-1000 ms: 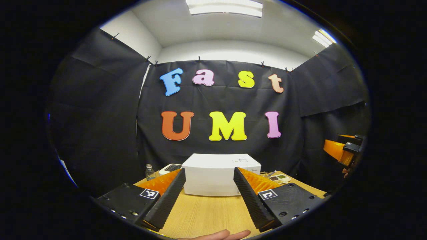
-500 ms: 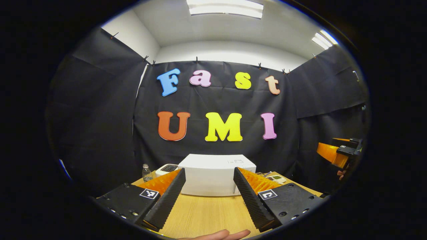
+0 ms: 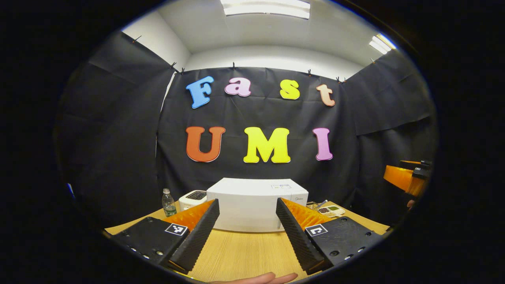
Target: Open the microwave oven with the left hand, put the food in, and close the microwave oven.
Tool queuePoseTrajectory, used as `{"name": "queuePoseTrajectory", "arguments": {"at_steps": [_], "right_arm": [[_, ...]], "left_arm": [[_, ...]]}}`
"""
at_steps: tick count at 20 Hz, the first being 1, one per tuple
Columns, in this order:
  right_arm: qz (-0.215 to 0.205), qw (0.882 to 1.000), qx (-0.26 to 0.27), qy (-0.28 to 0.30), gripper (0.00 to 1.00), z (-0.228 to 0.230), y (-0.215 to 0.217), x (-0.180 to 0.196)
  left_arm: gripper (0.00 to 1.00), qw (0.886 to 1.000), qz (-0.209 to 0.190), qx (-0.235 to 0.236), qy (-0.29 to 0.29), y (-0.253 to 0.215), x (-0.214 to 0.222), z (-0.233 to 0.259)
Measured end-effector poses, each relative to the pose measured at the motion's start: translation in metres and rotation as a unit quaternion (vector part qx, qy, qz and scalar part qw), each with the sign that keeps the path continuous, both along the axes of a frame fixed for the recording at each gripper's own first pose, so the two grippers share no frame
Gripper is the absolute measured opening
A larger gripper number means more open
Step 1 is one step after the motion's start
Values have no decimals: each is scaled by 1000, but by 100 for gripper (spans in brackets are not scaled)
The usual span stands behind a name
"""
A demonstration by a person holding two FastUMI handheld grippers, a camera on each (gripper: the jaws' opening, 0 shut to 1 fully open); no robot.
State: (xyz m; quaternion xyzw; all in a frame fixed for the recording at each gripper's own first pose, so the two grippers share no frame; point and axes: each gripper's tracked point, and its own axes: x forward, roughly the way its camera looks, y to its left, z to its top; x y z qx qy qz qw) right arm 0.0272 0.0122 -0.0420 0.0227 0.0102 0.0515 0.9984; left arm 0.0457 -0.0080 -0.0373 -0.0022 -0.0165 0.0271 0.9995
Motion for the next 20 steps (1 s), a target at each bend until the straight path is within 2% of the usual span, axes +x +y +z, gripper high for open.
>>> {"name": "queuePoseTrajectory", "arguments": {"at_steps": [1, 2, 3, 4, 5, 6, 7, 8, 13, 16, 17, 20], "right_arm": [[1, 1000, 2, -3, 100, -1, -2, 6], [-6, 1000, 3, -8, 90, -1, -9, 12], [-14, 1000, 2, -12, 100, -2, -16, 19], [-19, 1000, -1, -11, 89, -6, -19, 26], [-18, 1000, -3, -7, 90, -11, -20, 33], [-15, 1000, -5, -3, 100, -15, -20, 39], [-15, 1000, -7, 0, 90, -17, -25, 45], [-18, 1000, -9, 0, 100, -18, -34, 52], [-34, 999, -20, -6, 100, -30, -67, 73], [-30, 999, -25, -8, 100, -40, -80, 83], [-26, 999, -25, -5, 90, -44, -84, 85], [-23, 999, -24, 1, 90, -57, -97, 92]], "left_arm": [[93, 1000, 7, 3, 4, 0, 12, -7], [92, 1000, 9, 4, 11, -3, 24, -16], [92, 1000, 4, 4, 19, -9, 37, -24], [92, 1000, -5, 2, 28, -17, 49, -33], [92, 999, -17, -2, 35, -25, 63, -40], [93, 999, -24, -7, 38, -32, 77, -47], [92, 999, -30, -11, 43, -39, 92, -55], [92, 998, -37, -13, 48, -47, 108, -63], [93, 996, -47, -32, 66, -83, 187, -105], [93, 994, -51, -48, 88, -99, 224, -135], [93, 992, -50, -50, 101, -103, 232, -147], [93, 992, -53, -39, 106, -117, 251, -165]]}}
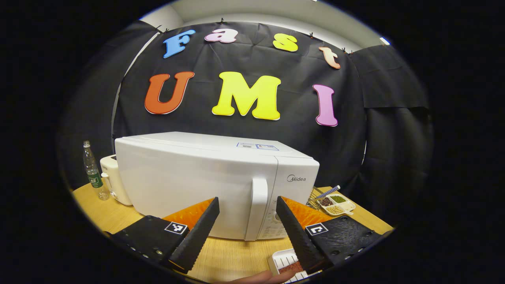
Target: Open the microwave oven with the left hand, put the food in, and close the microwave oven.
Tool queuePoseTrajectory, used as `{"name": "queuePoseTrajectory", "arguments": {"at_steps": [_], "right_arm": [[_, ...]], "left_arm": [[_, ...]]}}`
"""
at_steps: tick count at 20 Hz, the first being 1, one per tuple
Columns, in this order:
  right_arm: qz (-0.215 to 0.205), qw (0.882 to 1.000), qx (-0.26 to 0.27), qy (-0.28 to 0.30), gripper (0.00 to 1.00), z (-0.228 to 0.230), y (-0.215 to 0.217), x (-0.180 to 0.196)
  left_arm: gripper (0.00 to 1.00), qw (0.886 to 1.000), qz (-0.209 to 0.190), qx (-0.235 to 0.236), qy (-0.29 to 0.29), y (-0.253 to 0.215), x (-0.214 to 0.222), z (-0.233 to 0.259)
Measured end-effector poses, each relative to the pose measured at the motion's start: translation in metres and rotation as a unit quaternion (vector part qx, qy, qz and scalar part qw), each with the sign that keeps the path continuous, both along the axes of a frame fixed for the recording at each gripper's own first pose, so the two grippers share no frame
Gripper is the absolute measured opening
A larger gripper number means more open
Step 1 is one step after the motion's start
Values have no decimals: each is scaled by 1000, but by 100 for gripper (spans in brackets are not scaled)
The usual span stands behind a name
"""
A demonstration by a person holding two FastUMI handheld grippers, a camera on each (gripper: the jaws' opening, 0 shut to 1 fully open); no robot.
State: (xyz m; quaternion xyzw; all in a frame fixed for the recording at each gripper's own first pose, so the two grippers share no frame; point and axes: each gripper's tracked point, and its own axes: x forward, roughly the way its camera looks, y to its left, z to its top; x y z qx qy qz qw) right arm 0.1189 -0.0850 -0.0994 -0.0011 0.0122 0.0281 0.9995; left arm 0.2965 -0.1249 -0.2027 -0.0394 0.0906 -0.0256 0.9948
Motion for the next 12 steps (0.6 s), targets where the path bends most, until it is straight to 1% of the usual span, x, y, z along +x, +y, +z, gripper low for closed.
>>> {"name": "queuePoseTrajectory", "arguments": {"at_steps": [1, 2, 3, 4, 5, 7, 8, 9, 10, 11, 12], "right_arm": [[-1, 1000, 1, 1, 90, -5, -4, 2], [-2, 1000, 2, 3, 100, -9, -9, 3], [-4, 1000, 4, 6, 100, -13, -13, 5], [-5, 1000, 6, 10, 90, -18, -15, 7], [-5, 1000, 9, 14, 90, -23, -18, 8], [-7, 1000, 17, 22, 90, -31, -23, 9], [-9, 999, 20, 26, 90, -35, -26, 9], [-10, 999, 21, 29, 100, -37, -29, 9], [-12, 999, 21, 30, 100, -38, -30, 8], [-15, 999, 21, 31, 100, -38, -32, 8], [-17, 999, 19, 32, 100, -40, -34, 6]], "left_arm": [[93, 1000, -4, 6, 0, -5, 4, -5], [93, 1000, -8, 9, -2, -11, 9, -7], [80, 1000, -11, 11, -3, -14, 13, -9], [80, 1000, -21, 9, 1, -21, 16, -13], [92, 1000, -21, 10, 1, -22, 20, -15], [83, 1000, -20, 13, 5, -21, 27, -21], [71, 1000, -15, 17, 14, -19, 30, -26], [64, 1000, -3, 26, 8, -13, 30, -23], [50, 999, -4, 33, 9, -11, 32, -25], [42, 999, -6, 29, 14, -10, 33, -27], [29, 1000, -10, 13, 13, -12, 32, -27]]}}
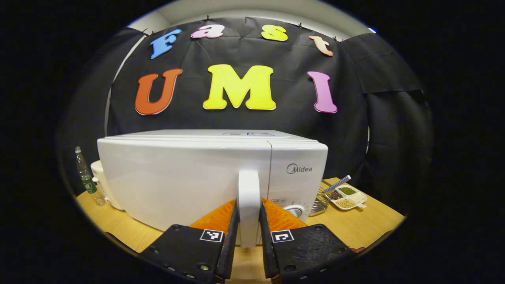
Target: Open the microwave oven with the left hand, put the food in, and close the microwave oven.
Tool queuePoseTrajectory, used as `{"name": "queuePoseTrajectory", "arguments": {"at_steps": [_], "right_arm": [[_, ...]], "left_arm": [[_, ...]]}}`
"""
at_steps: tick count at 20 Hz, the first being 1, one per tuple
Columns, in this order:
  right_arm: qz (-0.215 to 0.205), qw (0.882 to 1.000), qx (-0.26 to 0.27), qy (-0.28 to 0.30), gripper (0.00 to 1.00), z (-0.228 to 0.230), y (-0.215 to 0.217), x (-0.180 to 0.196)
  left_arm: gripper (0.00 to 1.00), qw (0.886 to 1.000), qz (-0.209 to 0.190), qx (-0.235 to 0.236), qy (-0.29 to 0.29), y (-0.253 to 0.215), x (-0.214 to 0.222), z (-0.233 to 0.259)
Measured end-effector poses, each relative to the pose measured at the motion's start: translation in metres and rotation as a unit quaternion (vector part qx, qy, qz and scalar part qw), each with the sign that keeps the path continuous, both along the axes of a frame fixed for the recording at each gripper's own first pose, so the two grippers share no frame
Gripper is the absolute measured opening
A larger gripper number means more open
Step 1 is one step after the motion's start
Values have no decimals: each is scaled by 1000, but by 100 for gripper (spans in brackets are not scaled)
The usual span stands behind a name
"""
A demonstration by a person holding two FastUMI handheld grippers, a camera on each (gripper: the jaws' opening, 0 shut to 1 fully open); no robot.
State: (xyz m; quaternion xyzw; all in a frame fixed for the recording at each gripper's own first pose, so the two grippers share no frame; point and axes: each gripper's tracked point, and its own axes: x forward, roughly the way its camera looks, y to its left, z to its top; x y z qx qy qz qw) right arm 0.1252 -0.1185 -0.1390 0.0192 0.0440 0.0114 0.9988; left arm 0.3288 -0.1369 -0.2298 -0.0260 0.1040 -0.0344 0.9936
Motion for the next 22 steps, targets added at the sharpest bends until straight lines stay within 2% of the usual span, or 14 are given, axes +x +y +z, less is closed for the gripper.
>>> {"name": "queuePoseTrajectory", "arguments": {"at_steps": [1, 4, 6, 7, 11, 12, 14, 15, 16, 17, 21, 22], "right_arm": [[-2, 1000, -1, 2, 100, 0, -1, -1], [-3, 1000, -3, 7, 100, 1, -1, -7], [-6, 1000, -6, 9, 100, 3, -4, -13], [-9, 1000, -8, 10, 100, 4, -7, -16], [-16, 1000, -11, 13, 100, 7, -12, -29], [-17, 1000, -12, 12, 100, 8, -13, -33], [-19, 1000, -13, 13, 100, 10, -13, -37], [-18, 1000, -11, 16, 100, 10, -11, -38], [-13, 1000, -7, 18, 90, 11, -6, -41], [-10, 1000, -2, 20, 100, 12, -1, -42], [-3, 999, 7, 33, 100, 10, 13, -45], [-3, 999, 8, 37, 90, 8, 16, -47]], "left_arm": [[29, 1000, -2, -10, 5, 0, -3, 0], [8, 1000, 1, 8, 11, 3, -5, -2], [8, 1000, -4, 7, 13, 3, -9, -1], [3, 1000, -7, 0, 17, 3, -7, -6], [3, 999, -7, -7, 30, 3, -12, -7], [4, 1000, -3, -9, 14, 4, -20, 0], [2, 1000, -18, 3, 21, 7, -38, -3], [3, 1000, -26, -7, 15, 7, -45, 1], [3, 999, -35, -15, 23, 11, -57, -1], [3, 998, -44, -22, 25, 15, -69, -1], [3, 998, -63, -12, 20, 33, -111, 4], [3, 998, -65, -13, 20, 39, -122, 5]]}}
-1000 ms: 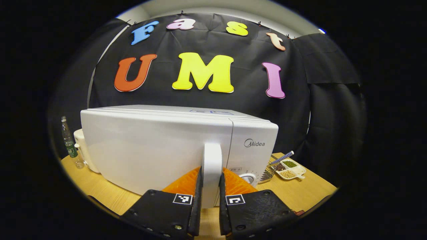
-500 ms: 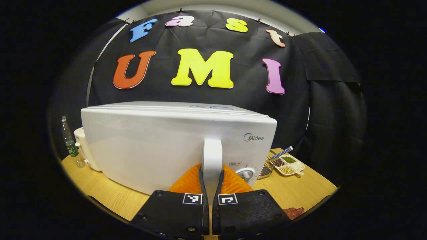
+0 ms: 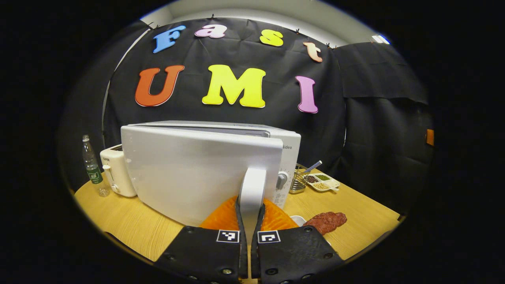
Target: Open the microwave oven with the left hand, put the food in, and close the microwave oven.
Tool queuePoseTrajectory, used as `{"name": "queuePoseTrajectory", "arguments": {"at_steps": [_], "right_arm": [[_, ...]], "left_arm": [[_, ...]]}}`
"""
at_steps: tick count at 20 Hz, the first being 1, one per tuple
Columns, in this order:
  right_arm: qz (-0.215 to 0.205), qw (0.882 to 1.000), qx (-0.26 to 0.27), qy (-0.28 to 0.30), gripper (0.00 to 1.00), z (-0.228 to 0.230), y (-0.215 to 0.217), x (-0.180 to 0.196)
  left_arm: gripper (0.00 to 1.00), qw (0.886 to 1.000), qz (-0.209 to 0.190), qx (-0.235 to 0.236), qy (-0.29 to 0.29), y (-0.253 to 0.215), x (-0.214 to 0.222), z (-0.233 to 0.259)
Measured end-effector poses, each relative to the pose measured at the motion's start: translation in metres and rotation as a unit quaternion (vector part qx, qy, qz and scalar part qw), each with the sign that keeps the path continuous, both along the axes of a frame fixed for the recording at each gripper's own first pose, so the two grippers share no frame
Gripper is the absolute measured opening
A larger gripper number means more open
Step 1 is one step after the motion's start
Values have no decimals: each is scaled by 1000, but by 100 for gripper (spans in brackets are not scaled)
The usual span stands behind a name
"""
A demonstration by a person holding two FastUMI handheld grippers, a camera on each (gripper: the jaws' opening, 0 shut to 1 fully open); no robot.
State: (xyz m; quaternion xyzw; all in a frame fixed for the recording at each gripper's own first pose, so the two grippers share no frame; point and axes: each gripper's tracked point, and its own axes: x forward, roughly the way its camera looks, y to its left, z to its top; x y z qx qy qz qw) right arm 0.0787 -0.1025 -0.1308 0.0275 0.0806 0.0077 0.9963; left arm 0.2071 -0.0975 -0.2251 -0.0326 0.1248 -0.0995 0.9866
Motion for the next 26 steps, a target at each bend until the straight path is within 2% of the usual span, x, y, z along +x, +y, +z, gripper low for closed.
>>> {"name": "queuePoseTrajectory", "arguments": {"at_steps": [1, 4, 5, 6, 7, 8, 9, 10, 11, 12, 14, 16, 17, 18, 19, 22, 23, 26], "right_arm": [[0, 1000, 0, 3, 100, 0, 3, -1], [16, 1000, 11, 16, 100, -2, 24, -7], [30, 999, 14, 23, 90, -1, 35, -9], [38, 999, 15, 26, 90, -2, 43, -12], [40, 999, 10, 23, 100, 0, 47, -13], [39, 999, 1, 22, 100, 1, 49, -12], [39, 999, -8, 22, 100, 2, 52, -12], [42, 999, -13, 22, 90, 2, 59, -12], [48, 999, -15, 22, 90, 3, 66, -11], [54, 998, -15, 26, 100, 2, 72, -9], [68, 997, -18, 32, 100, 0, 84, -1], [77, 996, -26, 40, 100, -6, 92, 10], [80, 995, -31, 48, 100, -10, 95, 18], [83, 994, -36, 55, 100, -15, 95, 25], [86, 994, -42, 62, 91, -20, 98, 34], [97, 990, -60, 87, 91, -35, 102, 57], [104, 988, -62, 100, 100, -42, 103, 64], [128, 979, -63, 145, 100, -65, 105, 86]], "left_arm": [[3, 1000, -1, -1, 0, 6, -10, 1], [3, 1000, -3, -1, -4, 26, -39, 3], [3, 1000, -2, 2, -6, 35, -48, 3], [3, 1000, -3, 2, -4, 42, -58, 3], [3, 1000, 0, 4, -5, 50, -68, 2], [10, 1000, 3, 7, -3, 60, -76, 5], [10, 1000, 9, 12, 2, 72, -86, 5], [13, 1000, 17, 14, -1, 84, -95, 8], [17, 1000, 26, 14, 1, 99, -107, 8], [22, 999, 47, 18, 5, 117, -115, 6], [42, 997, 74, 21, 19, 147, -139, 5], [79, 995, 99, 23, 10, 171, -158, 15], [80, 992, 120, 28, 2, 186, -165, 22], [90, 990, 139, 37, -4, 199, -171, 25], [94, 988, 150, 49, -7, 206, -177, 30], [92, 982, 173, 71, -13, 221, -189, 48], [92, 981, 178, 75, -13, 224, -192, 53], [93, 977, 198, 73, -28, 230, -199, 81]]}}
